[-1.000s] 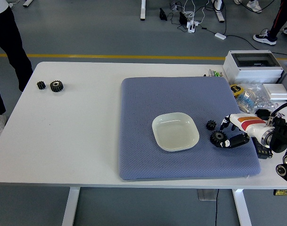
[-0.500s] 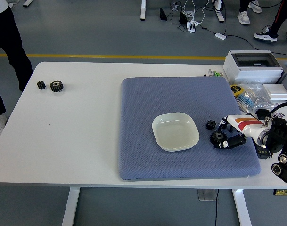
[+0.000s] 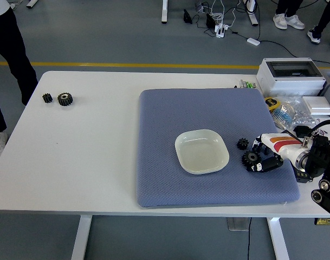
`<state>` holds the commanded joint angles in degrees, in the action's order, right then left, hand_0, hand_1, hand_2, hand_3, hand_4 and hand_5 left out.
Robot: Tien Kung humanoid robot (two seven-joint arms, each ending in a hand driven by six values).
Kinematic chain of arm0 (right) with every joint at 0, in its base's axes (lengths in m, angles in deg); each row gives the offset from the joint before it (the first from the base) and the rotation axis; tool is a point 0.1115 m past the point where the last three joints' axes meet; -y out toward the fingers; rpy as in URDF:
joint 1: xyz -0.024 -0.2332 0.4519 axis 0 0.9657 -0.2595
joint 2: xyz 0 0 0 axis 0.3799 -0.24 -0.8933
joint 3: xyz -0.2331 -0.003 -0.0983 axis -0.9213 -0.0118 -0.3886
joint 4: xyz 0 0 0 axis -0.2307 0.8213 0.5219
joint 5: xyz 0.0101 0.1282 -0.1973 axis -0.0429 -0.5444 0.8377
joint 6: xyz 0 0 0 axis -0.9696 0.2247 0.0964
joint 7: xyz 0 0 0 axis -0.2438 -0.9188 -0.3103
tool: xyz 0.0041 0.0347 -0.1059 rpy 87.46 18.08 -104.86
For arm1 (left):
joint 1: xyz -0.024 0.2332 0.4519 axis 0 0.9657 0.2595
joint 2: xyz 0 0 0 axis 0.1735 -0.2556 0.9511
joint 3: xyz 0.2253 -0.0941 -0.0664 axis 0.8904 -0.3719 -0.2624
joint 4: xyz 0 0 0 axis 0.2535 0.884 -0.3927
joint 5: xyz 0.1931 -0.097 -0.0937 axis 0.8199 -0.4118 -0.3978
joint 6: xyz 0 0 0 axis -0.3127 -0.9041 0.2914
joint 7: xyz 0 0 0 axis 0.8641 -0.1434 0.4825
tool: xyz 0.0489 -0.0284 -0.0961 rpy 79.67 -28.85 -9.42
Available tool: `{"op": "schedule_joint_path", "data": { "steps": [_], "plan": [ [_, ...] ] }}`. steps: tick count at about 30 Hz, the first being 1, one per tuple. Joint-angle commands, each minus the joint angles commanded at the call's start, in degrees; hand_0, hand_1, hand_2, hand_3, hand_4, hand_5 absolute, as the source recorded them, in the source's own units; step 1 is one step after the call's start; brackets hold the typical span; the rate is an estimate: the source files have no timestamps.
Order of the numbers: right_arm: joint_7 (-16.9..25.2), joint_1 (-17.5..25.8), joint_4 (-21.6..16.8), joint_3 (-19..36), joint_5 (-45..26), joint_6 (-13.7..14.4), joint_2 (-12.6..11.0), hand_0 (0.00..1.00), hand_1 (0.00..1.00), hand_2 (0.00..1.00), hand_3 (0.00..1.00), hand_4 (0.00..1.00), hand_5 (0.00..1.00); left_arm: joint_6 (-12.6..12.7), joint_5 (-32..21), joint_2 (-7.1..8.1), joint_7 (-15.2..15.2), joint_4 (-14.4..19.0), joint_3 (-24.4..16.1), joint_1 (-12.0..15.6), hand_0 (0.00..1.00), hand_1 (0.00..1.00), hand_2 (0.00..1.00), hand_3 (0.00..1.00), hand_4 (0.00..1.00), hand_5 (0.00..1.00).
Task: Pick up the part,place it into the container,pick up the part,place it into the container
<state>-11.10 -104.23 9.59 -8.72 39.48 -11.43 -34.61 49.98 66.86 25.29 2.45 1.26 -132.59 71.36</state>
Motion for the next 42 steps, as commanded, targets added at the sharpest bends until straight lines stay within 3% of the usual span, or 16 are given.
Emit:
{"op": "schedule_joint_path", "data": {
  "steps": [5, 6, 11, 23, 25, 35, 42],
  "plan": [
    [0.2, -0.1, -0.1, -0.3, -0.5, 0.4, 0.2, 0.284, 0.438, 0.509, 0.522, 0.941, 0.435, 0.0, 0.0, 0.00, 0.0, 0.0, -0.1, 0.0, 0.679, 0.652, 0.664, 0.574, 0.674, 0.634],
    [0.2, -0.1, -0.1, -0.3, -0.6, 0.5, 0.2, 0.218, 0.406, 0.483, 0.509, 0.923, 0.427, 0.0, 0.1, 0.00, 0.0, 0.0, -0.1, 0.0, 0.679, 0.653, 0.664, 0.574, 0.675, 0.635],
    [0.2, -0.2, 0.4, -0.5, -1.1, 0.6, 0.5, 0.182, 0.394, 0.476, 0.507, 0.911, 0.427, 0.0, 0.2, 0.00, 0.0, 0.0, -0.2, -0.1, 0.678, 0.653, 0.663, 0.573, 0.675, 0.635],
    [1.3, -0.3, 0.0, -0.6, -1.1, 1.2, 0.2, 0.157, 0.377, 0.462, 0.505, 0.878, 0.422, 0.0, 0.1, 0.00, 0.0, 0.0, 0.0, -0.1, 0.678, 0.651, 0.665, 0.573, 0.674, 0.634],
    [1.5, -0.2, -0.1, -0.6, -1.1, 1.3, 0.1, 0.134, 0.325, 0.426, 0.502, 0.845, 0.418, 0.0, 0.1, 0.00, 0.0, 0.0, 0.0, -0.1, 0.678, 0.652, 0.665, 0.574, 0.673, 0.633],
    [1.6, 0.5, -2.5, 1.6, -0.5, 2.0, -1.1, 0.115, 0.286, 0.401, 0.495, 0.830, 0.419, 0.0, 0.0, 0.00, -0.1, 0.0, 0.0, -0.2, 0.678, 0.652, 0.665, 0.574, 0.674, 0.633],
    [1.1, 1.0, -7.2, 3.2, 1.1, 2.1, -2.8, 0.109, 0.280, 0.397, 0.504, 0.829, 0.429, 0.0, 0.3, 0.00, -0.1, 0.0, -0.3, 0.0, 0.678, 0.654, 0.666, 0.574, 0.675, 0.635]
  ]
}}
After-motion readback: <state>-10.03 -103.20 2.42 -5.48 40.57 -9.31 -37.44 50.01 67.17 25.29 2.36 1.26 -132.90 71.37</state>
